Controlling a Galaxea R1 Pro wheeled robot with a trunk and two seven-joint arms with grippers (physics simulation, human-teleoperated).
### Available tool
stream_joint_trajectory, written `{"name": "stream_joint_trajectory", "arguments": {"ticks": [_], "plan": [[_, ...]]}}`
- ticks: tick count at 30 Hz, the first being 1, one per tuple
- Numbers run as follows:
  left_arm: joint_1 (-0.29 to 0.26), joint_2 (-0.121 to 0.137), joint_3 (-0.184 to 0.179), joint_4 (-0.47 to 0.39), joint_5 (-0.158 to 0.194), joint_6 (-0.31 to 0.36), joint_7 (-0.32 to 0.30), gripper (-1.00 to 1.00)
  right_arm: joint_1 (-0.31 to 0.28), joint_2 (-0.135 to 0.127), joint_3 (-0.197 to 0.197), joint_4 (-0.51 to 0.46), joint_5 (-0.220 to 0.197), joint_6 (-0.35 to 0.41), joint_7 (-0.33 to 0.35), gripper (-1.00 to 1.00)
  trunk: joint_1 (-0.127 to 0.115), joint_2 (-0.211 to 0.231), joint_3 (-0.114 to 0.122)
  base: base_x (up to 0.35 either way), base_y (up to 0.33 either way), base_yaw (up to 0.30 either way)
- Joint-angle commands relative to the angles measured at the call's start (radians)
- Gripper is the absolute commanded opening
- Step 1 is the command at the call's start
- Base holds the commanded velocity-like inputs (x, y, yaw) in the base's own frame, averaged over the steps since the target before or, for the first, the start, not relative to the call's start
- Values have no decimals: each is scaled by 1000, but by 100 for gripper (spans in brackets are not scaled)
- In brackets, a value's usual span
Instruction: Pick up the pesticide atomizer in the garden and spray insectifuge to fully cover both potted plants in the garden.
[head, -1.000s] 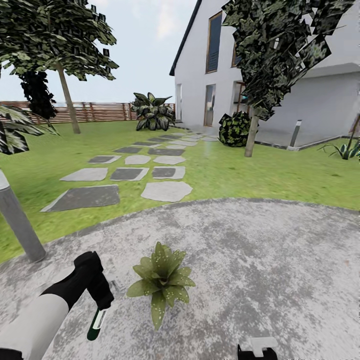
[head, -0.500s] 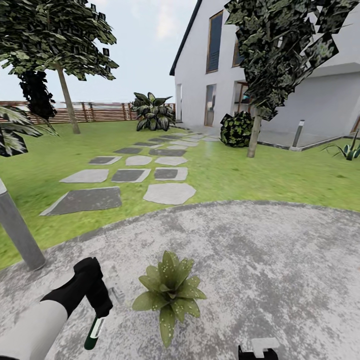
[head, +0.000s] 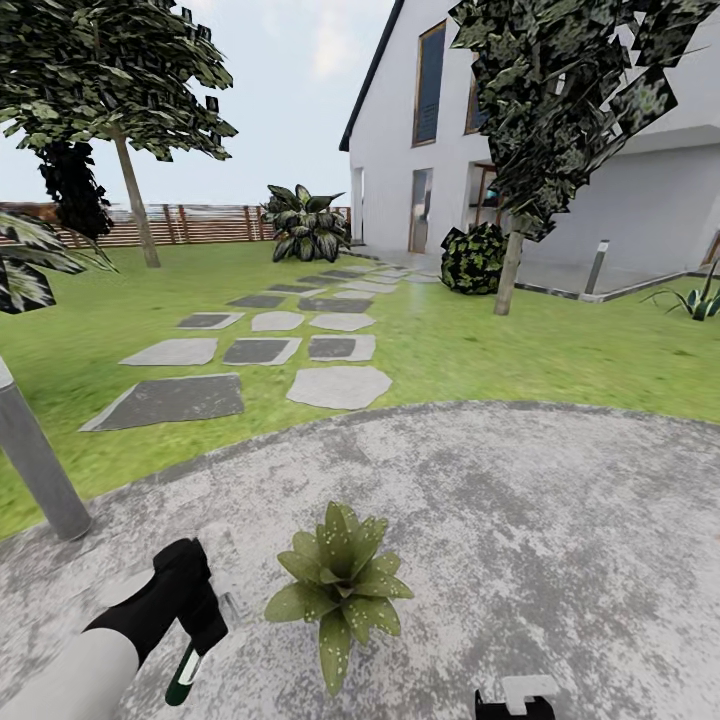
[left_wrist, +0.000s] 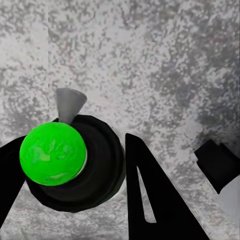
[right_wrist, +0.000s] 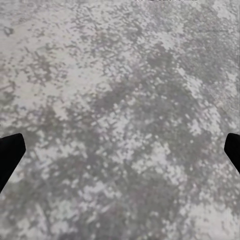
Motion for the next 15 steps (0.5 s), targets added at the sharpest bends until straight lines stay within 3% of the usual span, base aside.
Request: {"name": "stream_joint_trajectory", "arguments": {"ticks": [1,8,11,14,15], "plan": [[1,3,14,-5,-3,10,2,-100,0,0,6,-2,-11,-3,-2,100,4,-7,-4,0,0,0],[-6,4,23,-9,-3,7,2,-100,0,-4,1,-40,-10,-3,-2,100,30,-56,-35,0,0,0],[-10,5,23,-10,-4,6,1,-100,-1,-27,1,-141,-10,0,-3,100,42,-77,-49,0,0,0],[-12,6,23,-10,-4,5,1,-100,0,-70,-9,-255,-12,32,-4,100,53,-98,-63,0,0,0],[-12,5,23,-10,-4,4,1,-100,0,-86,-59,-282,-12,52,-3,100,53,-98,-64,0,0,0]]}}
